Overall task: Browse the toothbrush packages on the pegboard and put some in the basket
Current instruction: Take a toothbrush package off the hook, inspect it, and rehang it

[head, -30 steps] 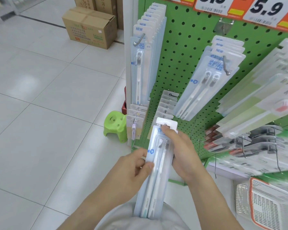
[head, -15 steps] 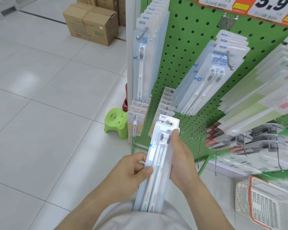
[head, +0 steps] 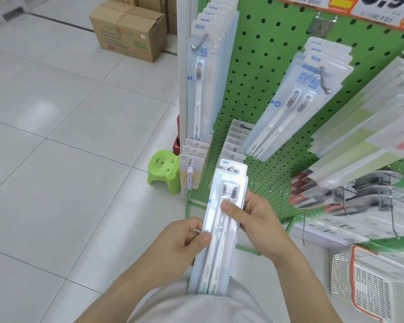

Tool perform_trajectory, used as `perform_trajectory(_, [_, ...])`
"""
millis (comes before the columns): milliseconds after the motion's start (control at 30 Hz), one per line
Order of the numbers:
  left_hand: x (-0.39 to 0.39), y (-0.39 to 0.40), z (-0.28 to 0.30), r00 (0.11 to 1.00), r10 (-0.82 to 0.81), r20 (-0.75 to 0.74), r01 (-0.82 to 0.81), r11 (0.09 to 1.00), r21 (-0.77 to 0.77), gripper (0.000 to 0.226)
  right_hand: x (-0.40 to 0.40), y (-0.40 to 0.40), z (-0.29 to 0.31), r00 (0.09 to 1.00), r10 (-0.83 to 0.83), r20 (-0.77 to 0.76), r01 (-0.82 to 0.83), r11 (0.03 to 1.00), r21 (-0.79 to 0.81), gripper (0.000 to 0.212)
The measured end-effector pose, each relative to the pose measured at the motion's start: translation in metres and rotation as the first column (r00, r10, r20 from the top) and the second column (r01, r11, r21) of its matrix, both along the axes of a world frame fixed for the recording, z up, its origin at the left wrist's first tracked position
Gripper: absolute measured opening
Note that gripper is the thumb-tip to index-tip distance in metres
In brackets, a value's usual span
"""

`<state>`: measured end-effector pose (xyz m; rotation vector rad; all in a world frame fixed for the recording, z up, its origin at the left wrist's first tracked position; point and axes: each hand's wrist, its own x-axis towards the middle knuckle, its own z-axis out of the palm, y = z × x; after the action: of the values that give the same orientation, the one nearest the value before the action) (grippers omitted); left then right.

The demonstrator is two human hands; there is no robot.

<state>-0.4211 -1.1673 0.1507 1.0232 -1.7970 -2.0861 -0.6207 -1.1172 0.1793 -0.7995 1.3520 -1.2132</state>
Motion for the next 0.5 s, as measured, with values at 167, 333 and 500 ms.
perform_trajectory(167, [0.001, 0.004, 0.006, 0.997, -0.032, 0.063, 0.037, 0.996, -0.082, 0.046, 0.008, -0.003, -0.006, 0.990, -0.131, -0.050, 0.132, 0.991, 0.024, 0.013])
perform_trajectory(333, [0.007, 0.006, 0.006, 0.985, -0.111, 0.129, 0.131, 0.978, -0.159, 0.021, 0.017, -0.003, -0.012, 0.978, -0.185, -0.096, 0.190, 0.981, 0.046, 0.019])
perform_trajectory(500, [0.007, 0.005, 0.007, 0.998, 0.026, 0.059, -0.024, 0.999, -0.037, 0.016, 0.032, 0.004, -0.016, 0.993, -0.043, -0.107, 0.051, 0.996, 0.075, 0.049])
